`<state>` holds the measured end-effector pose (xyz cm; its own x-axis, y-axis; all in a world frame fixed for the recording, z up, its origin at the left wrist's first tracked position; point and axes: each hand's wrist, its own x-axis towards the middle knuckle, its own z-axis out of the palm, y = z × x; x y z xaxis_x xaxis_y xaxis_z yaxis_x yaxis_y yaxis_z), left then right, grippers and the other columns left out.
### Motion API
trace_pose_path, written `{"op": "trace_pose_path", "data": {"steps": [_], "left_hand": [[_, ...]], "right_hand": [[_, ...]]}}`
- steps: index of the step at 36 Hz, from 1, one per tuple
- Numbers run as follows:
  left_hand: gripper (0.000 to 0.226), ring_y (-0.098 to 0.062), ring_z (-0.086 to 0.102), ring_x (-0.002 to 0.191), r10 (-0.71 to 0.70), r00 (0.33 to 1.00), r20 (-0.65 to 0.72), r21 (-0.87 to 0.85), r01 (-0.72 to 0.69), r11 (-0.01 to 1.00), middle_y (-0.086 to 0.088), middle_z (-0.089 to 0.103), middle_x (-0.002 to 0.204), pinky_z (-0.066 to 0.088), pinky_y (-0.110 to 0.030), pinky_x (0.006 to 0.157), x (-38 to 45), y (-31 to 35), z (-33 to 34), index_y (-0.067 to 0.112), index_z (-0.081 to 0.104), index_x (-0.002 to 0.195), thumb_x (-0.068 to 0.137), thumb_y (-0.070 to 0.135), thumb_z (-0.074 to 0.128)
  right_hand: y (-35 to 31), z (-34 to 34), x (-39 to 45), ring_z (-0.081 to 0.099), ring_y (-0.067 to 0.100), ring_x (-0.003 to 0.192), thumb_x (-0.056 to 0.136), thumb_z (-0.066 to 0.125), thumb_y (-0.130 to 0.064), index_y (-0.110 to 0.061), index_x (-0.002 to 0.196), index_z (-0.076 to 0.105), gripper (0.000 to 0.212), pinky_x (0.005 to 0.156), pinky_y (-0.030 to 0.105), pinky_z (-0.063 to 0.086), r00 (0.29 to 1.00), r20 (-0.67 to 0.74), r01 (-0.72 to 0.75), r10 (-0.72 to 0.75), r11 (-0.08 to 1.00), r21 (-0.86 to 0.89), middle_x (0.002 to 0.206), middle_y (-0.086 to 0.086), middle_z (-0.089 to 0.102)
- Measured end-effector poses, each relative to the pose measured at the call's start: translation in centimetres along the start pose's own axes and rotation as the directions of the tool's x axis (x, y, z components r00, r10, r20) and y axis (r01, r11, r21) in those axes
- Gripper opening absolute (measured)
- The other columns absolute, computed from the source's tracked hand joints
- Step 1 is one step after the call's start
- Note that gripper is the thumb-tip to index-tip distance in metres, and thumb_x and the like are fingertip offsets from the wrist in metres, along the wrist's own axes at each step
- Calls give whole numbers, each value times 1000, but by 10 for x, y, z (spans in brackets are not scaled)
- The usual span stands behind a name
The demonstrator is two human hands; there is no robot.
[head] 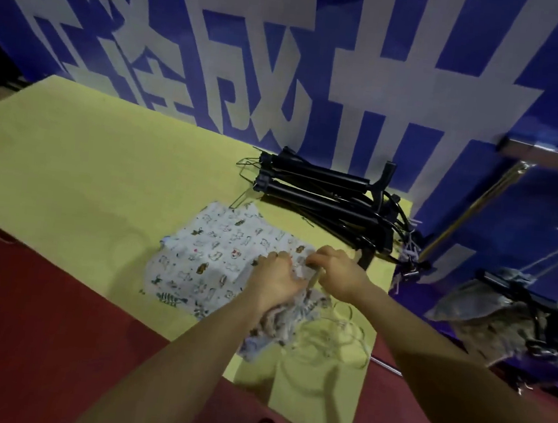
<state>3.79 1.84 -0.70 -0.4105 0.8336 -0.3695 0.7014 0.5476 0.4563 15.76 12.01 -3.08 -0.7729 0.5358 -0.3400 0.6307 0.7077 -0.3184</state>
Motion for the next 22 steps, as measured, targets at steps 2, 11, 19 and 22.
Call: {"op": "trace_pose_path", "data": {"steps": [2, 11, 19, 22], "left_hand": [[55, -28, 49, 117, 9, 999, 54, 27, -10, 1000, -11, 52, 127, 45, -39, 96, 7, -3, 5, 8, 51, 123, 83, 43, 64], [46, -29, 45, 120, 18, 986, 163, 81, -32, 996, -12, 46, 128, 44, -41, 96, 17, -6, 9, 12, 45, 129, 92, 36, 53], [21, -12, 45, 60, 225, 971, -79, -6, -226, 974, -1, 51, 81, 33, -20, 49, 5, -11, -46, 8, 42, 115, 96, 1, 36], [15, -9, 36, 57, 318, 947, -47, -42, -320, 947, 3, 42, 77, 24, -20, 46, -6, -14, -64, 15, 34, 104, 96, 3, 30]], "right_hand": [[-1, 7, 6, 41, 30, 122, 94, 47, -14, -27, 132, 52, 41, 94, 41, 40, 1000, 2, 10, -10, 998, -63, 143, 2, 39], [-10, 12, 19, 51, 22, 109, 98, 45, -25, -24, 107, 69, 26, 85, 33, 26, 973, -225, -27, 44, 997, 77, 117, -5, 61], [-30, 6, 17, 47, 25, 91, 95, 54, -26, -16, 95, 55, 11, 72, 29, 26, 915, -379, -15, 136, 953, 304, 91, 2, 52], [-30, 8, 19, 42, 28, 99, 95, 53, -27, -13, 103, 59, 18, 75, 30, 22, 899, -398, -75, 183, 960, 271, 106, 5, 48]]}}
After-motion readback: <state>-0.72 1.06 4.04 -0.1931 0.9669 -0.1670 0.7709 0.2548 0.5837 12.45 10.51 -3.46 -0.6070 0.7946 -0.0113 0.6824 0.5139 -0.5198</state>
